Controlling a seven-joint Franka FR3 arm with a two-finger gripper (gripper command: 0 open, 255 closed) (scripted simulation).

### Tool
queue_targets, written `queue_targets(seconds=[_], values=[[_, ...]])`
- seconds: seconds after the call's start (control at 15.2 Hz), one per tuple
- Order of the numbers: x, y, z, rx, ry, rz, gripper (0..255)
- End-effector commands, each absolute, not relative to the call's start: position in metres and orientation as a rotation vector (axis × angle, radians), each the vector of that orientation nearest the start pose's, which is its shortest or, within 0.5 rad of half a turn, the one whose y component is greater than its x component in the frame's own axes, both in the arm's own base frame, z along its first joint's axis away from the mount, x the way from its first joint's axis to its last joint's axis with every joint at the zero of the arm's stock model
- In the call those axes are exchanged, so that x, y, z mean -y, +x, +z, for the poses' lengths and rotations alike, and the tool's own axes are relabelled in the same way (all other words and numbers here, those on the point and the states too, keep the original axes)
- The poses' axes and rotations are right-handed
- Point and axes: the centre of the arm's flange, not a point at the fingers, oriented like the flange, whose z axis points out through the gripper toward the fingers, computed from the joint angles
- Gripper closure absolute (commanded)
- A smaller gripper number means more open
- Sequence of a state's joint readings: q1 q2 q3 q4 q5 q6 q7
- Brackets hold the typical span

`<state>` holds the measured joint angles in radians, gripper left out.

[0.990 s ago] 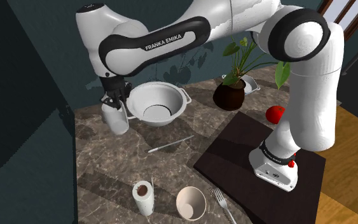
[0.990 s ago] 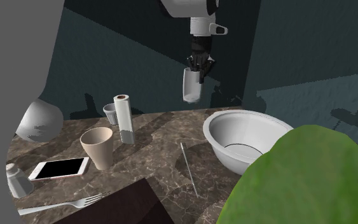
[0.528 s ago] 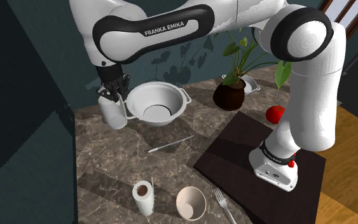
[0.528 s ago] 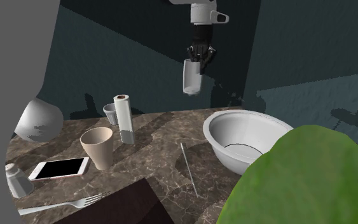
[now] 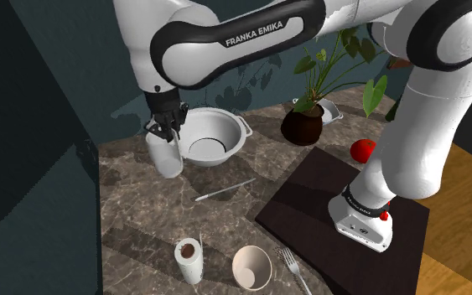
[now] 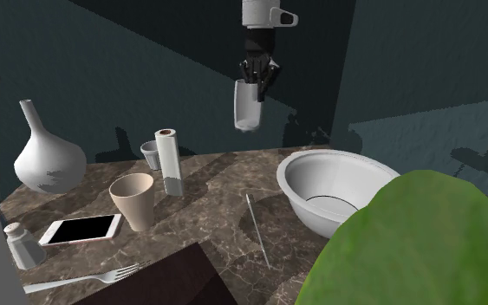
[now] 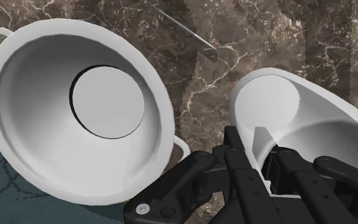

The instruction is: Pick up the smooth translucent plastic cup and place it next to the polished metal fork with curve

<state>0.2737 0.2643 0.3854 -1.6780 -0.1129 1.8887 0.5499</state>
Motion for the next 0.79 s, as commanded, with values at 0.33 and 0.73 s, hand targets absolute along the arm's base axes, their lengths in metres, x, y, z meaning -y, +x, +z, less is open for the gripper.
queue_targets(seconds=[0.33, 0.73], values=[[-0.340, 0.423, 0.455, 0.213, -3.160, 0.034, 255], [-0.324, 0.345, 0.455, 0.213, -3.160, 0.034, 255]])
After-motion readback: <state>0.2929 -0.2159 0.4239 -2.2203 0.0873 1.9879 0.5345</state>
